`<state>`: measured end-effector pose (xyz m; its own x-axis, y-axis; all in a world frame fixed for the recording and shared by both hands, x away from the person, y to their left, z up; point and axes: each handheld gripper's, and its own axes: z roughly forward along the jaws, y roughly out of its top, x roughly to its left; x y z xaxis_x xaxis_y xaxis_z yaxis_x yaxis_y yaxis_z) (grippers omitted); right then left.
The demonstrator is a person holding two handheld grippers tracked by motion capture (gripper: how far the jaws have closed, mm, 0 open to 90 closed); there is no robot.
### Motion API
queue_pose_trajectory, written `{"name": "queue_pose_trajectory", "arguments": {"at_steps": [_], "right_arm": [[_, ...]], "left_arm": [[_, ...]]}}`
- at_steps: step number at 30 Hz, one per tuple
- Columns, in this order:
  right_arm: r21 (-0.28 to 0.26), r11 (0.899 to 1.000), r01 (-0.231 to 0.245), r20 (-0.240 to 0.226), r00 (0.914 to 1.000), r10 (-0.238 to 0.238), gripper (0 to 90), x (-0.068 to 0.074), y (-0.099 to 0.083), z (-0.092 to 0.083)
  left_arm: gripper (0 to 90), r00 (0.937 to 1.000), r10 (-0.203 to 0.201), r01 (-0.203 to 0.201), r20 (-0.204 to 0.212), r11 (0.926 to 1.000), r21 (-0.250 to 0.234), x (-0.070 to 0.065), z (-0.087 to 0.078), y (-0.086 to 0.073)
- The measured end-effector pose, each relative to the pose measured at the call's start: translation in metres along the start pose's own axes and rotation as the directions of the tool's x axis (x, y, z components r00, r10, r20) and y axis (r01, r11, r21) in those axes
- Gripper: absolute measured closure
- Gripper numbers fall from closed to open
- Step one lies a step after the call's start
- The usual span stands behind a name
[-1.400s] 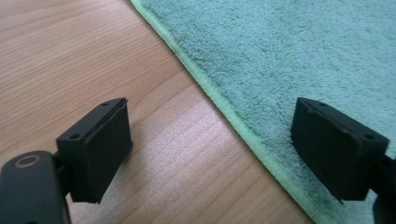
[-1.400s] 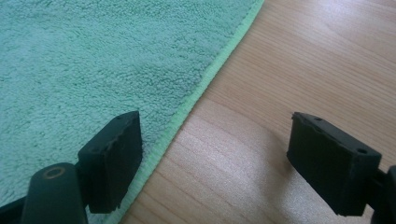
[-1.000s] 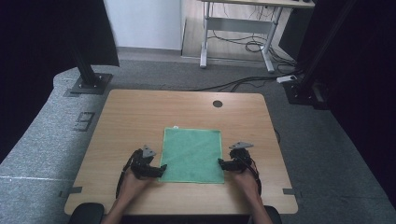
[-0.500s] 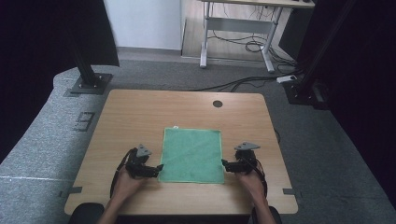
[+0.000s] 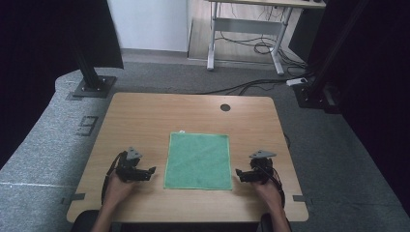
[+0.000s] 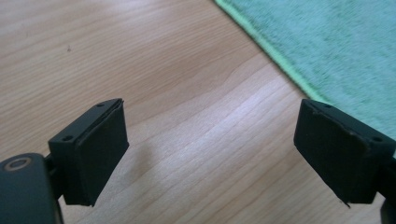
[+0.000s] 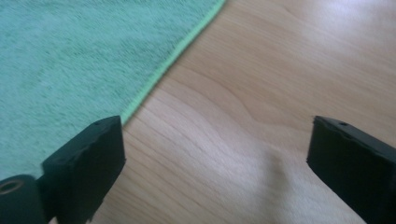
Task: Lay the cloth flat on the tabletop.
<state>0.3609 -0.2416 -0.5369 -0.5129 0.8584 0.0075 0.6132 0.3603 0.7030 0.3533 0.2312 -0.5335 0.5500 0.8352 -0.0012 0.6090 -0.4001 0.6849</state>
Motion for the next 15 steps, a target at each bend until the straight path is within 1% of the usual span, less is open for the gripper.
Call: {"name": "queue_pose_trajectory", "arguments": {"at_steps": [3,6,7,9,10,13,15], "right_arm": [[0.003,1.000,-0.019,0.000,0.9998,0.019,0.0,-0.004,-0.005,0.002],[0.002,1.000,-0.023,-0.004,0.9997,0.023,0.0,-0.005,-0.006,0.005],[0.013,1.000,-0.028,-0.011,0.9995,0.028,0.0,-0.006,-0.008,0.009],[0.021,0.999,-0.026,-0.012,0.9996,0.027,0.0,-0.007,-0.010,0.012],[0.014,1.000,-0.019,-0.008,0.9998,0.019,0.0,-0.007,-0.011,0.013],[0.008,1.000,-0.019,-0.006,0.9998,0.019,0.0,-0.008,-0.011,0.013],[-0.006,1.000,-0.012,0.004,0.9999,0.012,0.0,-0.008,-0.012,0.014]], "left_arm": [[6.6,1.0000,-0.003,0.003,-0.001,0.9997,0.025,0.002,0.007,-0.003],[4.9,1.0000,-0.001,0.002,-0.003,0.9993,0.037,0.002,0.010,-0.004],[3.1,1.0000,0.000,0.000,0.001,0.9990,0.044,0.003,0.013,-0.005],[0.2,1.0000,-0.003,0.002,0.007,0.9992,0.040,0.003,0.015,-0.005],[0.0,1.0000,0.000,0.000,0.008,0.9994,0.034,0.003,0.015,-0.005],[0.0,0.9999,0.001,-0.002,0.011,0.9995,0.033,0.003,0.016,-0.005],[0.0,0.9999,0.002,-0.002,0.012,0.9994,0.034,0.003,0.016,-0.005]]}}
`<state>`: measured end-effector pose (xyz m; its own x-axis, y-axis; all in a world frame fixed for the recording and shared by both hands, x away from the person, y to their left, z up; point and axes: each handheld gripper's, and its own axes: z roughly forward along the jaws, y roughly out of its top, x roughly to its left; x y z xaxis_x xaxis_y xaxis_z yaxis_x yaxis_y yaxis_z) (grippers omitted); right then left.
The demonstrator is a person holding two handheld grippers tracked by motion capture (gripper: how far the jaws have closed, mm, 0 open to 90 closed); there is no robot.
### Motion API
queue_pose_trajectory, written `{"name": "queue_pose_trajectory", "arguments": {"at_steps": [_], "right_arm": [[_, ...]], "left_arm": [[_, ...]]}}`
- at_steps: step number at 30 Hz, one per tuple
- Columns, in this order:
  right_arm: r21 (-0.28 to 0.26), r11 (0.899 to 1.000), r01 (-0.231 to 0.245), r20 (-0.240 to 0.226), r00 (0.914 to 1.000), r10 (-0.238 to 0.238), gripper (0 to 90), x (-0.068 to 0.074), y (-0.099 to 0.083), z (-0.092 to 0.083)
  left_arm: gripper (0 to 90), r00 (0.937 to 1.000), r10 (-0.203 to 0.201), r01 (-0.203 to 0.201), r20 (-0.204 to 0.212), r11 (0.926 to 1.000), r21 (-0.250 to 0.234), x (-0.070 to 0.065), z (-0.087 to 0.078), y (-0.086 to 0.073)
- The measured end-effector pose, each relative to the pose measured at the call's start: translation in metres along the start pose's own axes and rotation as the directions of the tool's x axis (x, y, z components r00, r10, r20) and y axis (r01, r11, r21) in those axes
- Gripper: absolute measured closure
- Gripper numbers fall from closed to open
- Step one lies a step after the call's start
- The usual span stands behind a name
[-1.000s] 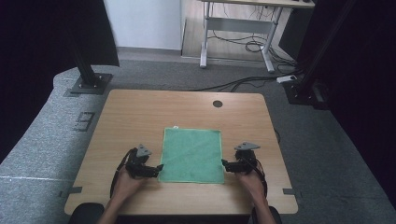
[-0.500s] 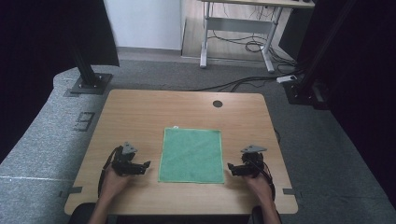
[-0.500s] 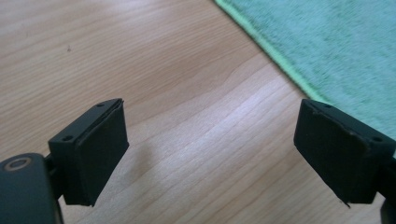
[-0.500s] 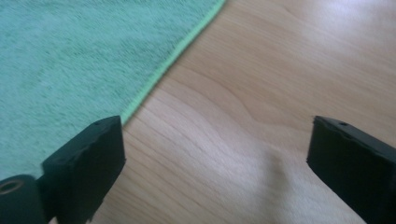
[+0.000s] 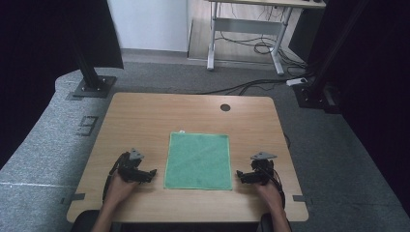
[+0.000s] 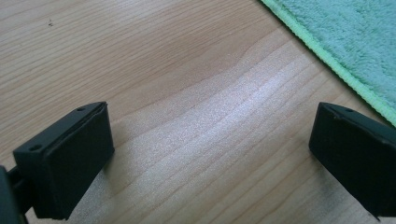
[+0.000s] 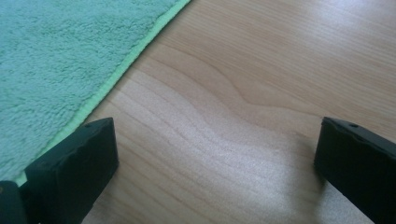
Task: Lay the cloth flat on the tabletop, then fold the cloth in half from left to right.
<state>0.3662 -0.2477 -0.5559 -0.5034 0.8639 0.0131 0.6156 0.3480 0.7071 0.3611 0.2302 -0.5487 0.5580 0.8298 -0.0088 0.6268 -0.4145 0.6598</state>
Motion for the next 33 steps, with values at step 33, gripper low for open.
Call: {"name": "queue_pose_trajectory", "arguments": {"at_steps": [33], "right_arm": [[-0.008,1.000,-0.001,0.005,1.0000,0.001,0.0,0.004,0.001,0.001]], "left_arm": [[0.0,0.9990,-0.022,0.023,0.040,0.9995,-0.024,-0.006,0.007,0.015]]}}
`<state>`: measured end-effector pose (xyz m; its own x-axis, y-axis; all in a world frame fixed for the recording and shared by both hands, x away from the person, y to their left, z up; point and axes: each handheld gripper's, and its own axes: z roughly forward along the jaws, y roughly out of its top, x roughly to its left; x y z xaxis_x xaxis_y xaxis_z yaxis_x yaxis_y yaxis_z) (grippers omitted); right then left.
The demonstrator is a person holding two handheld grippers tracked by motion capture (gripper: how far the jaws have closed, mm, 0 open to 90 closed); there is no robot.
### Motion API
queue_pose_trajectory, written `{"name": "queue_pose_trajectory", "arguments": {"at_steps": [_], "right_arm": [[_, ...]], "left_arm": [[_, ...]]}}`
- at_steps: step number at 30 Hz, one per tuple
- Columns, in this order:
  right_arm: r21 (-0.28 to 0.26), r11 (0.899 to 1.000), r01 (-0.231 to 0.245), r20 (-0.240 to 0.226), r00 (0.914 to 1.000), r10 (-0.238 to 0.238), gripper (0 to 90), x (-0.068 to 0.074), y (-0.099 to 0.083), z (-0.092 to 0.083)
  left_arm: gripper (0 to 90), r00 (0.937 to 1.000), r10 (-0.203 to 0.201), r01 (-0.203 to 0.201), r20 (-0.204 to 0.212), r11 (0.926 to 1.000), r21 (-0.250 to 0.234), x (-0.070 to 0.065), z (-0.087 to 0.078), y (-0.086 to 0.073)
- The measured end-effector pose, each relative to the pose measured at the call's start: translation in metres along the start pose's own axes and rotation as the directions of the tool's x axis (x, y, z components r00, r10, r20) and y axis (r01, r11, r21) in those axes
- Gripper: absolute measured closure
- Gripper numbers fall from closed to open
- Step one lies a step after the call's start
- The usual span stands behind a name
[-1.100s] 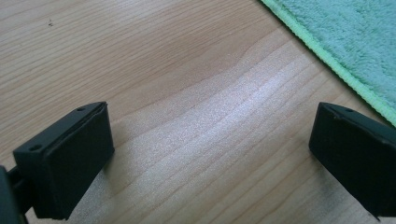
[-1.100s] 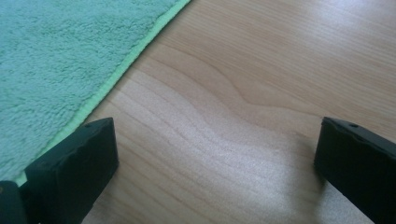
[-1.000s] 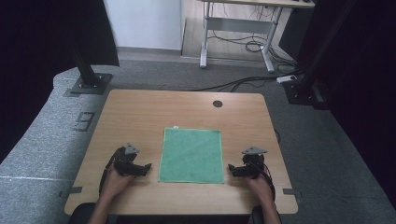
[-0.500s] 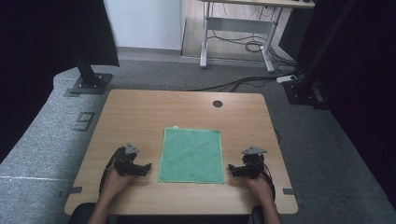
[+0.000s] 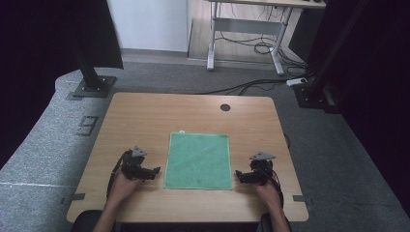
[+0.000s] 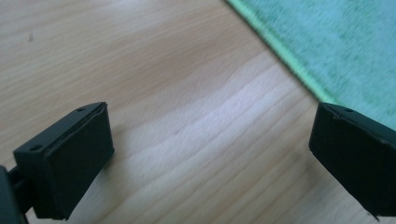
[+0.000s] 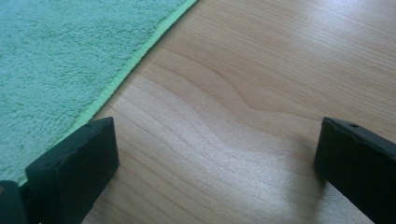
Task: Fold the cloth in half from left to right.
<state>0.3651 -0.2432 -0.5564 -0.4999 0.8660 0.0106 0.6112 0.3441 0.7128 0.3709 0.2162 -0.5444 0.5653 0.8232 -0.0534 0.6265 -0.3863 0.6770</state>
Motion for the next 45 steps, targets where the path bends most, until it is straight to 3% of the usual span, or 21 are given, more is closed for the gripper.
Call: {"name": "queue_pose_trajectory", "arguments": {"at_steps": [9,15,19,22,24,26,34,42,45], "right_arm": [[-0.001,1.000,0.003,-0.015,0.9999,-0.003,0.5,0.011,0.004,-0.002],[0.003,1.000,0.028,-0.035,0.9990,-0.028,1.4,0.024,0.008,-0.002],[0.004,0.999,0.044,-0.049,0.9979,-0.044,1.5,0.031,0.010,-0.002],[0.007,0.999,0.054,-0.055,0.9971,-0.053,1.5,0.035,0.010,-0.001],[0.018,0.998,0.067,-0.058,0.9961,-0.066,1.9,0.038,0.010,-0.001],[0.040,0.995,0.086,-0.058,0.9948,-0.084,2.3,0.041,0.010,0.002],[0.043,0.996,0.074,-0.046,0.9963,-0.073,2.3,0.036,0.009,0.002],[0.041,0.998,0.045,0.008,0.9989,-0.045,3.0,0.023,0.008,-0.001],[0.038,0.999,0.019,0.040,0.9990,-0.021,3.5,0.015,0.007,-0.003]], "left_arm": [[0.1,0.9997,0.021,-0.020,0.009,0.9997,-0.016,-0.009,0.021,0.026],[2.5,0.9997,0.009,-0.009,-0.023,0.9997,-0.021,-0.006,0.037,0.050],[2.7,0.9990,0.017,-0.017,-0.042,0.9999,0.003,-0.008,0.049,0.055],[2.7,0.9982,0.024,-0.023,-0.055,0.9995,0.022,-0.009,0.054,0.054],[1.9,0.9986,0.006,-0.005,-0.053,0.9999,0.012,-0.008,0.055,0.052],[1.9,0.9972,0.020,-0.019,-0.071,0.9996,0.018,-0.010,0.052,0.052],[2.2,0.9935,0.055,-0.051,-0.100,0.9980,0.038,-0.021,0.044,0.046],[2.1,0.9976,0.040,-0.038,-0.057,0.9987,0.034,-0.034,0.035,0.033],[2.0,0.9989,0.044,-0.044,-0.018,0.9986,0.029,-0.041,0.034,0.028]]}}
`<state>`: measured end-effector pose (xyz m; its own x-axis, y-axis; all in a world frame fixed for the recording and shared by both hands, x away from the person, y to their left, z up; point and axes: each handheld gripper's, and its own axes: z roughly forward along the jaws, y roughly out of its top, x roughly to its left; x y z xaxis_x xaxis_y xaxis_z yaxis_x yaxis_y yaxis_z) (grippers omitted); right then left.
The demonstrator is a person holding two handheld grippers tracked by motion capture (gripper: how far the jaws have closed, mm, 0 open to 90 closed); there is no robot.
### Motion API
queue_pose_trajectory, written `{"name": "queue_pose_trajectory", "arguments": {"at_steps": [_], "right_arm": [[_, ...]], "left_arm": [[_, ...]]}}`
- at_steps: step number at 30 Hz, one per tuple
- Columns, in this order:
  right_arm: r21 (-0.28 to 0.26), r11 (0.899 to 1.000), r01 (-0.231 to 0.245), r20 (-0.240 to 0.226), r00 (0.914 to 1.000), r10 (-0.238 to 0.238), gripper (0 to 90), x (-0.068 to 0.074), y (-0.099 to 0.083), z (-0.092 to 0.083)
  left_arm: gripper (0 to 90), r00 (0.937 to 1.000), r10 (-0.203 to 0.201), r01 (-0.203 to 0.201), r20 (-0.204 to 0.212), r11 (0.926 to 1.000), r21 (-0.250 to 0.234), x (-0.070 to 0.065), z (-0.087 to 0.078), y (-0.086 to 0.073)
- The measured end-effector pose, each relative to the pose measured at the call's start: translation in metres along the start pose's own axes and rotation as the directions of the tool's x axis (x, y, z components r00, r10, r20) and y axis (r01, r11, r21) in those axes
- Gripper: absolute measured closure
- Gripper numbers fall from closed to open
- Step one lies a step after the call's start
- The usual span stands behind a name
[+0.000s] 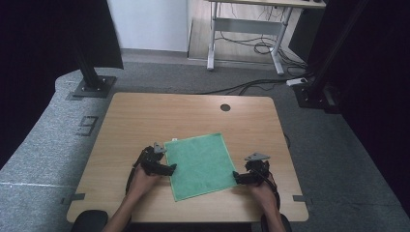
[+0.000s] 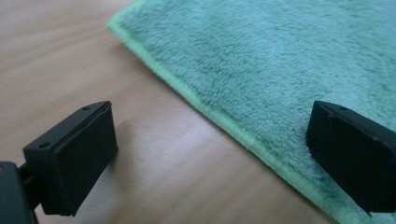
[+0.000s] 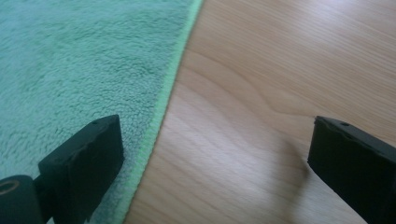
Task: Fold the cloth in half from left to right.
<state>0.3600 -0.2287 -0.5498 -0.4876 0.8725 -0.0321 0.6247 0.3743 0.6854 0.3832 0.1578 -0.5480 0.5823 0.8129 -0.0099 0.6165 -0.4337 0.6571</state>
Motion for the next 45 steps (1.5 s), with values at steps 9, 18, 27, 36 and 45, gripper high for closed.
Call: {"name": "queue_pose_trajectory", "arguments": {"at_steps": [9,18,27,36,45], "right_arm": [[-0.011,0.999,-0.046,-0.020,0.9988,0.046,1.9,-0.007,-0.004,0.002],[-0.043,0.999,-0.034,-0.032,0.9990,0.032,0.0,-0.010,-0.007,0.004],[-0.043,0.999,-0.034,-0.032,0.9990,0.032,0.0,-0.010,-0.007,0.004],[-0.043,0.998,-0.034,-0.032,0.9990,0.032,0.0,-0.010,-0.007,0.004],[-0.044,0.998,-0.034,-0.032,0.9990,0.032,0.0,-0.010,-0.007,0.004]], "left_arm": [[0.0,0.9994,0.017,-0.017,0.031,0.9998,0.005,0.008,-0.001,0.002],[1.3,0.9984,-0.054,0.053,-0.020,0.9978,-0.039,0.042,-0.004,0.027],[3.4,0.9947,-0.087,0.085,-0.054,0.9955,-0.042,0.054,0.010,0.041],[3.5,0.9890,-0.121,0.120,-0.085,0.9926,-0.014,0.063,0.030,0.038],[0.0,0.9873,-0.121,0.120,-0.102,0.9926,-0.016,0.064,0.032,0.037]]}}
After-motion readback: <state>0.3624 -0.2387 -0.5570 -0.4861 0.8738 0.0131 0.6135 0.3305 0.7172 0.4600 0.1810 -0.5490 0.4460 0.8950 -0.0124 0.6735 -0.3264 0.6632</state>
